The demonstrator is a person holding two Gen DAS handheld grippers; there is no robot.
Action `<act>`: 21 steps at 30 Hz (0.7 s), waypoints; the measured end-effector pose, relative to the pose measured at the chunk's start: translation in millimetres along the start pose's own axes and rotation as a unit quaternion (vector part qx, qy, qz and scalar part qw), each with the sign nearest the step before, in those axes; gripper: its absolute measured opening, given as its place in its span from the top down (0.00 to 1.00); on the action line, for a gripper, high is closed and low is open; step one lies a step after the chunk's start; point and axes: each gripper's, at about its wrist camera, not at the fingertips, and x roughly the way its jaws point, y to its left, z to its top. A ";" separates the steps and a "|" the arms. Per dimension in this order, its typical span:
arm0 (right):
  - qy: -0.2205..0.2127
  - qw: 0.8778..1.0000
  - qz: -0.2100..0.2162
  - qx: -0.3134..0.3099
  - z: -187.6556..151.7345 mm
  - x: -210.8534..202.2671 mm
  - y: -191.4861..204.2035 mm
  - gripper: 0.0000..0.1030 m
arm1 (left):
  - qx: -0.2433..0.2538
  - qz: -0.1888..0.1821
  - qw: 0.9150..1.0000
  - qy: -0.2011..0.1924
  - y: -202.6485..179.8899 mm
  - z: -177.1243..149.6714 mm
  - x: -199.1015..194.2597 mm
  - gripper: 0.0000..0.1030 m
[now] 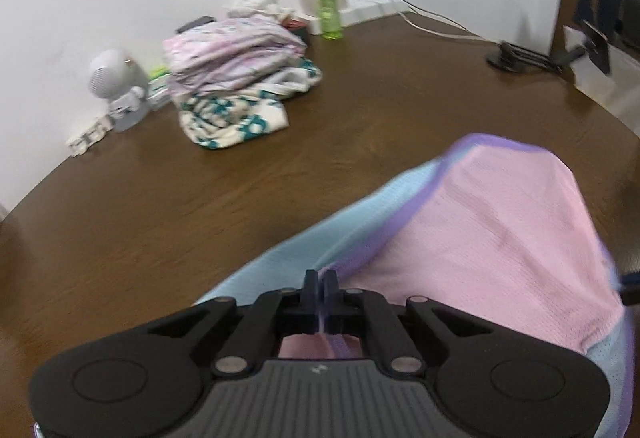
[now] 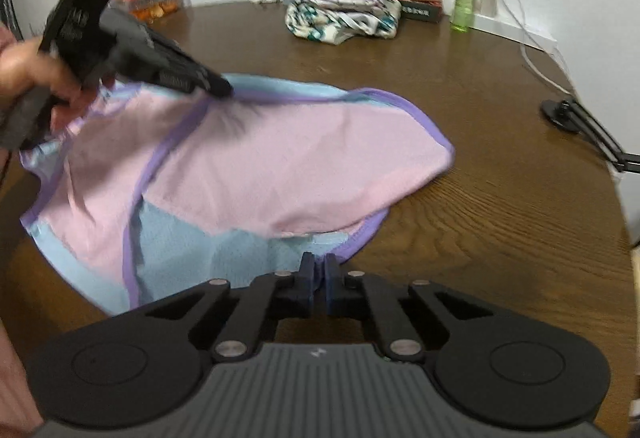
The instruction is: Fold clothes
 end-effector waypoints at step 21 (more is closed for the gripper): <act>-0.018 0.999 0.032 0.009 5.8 1.2 7.6 0.78 | 0.042 0.022 0.999 -0.010 -16.3 34.8 30.5 0.63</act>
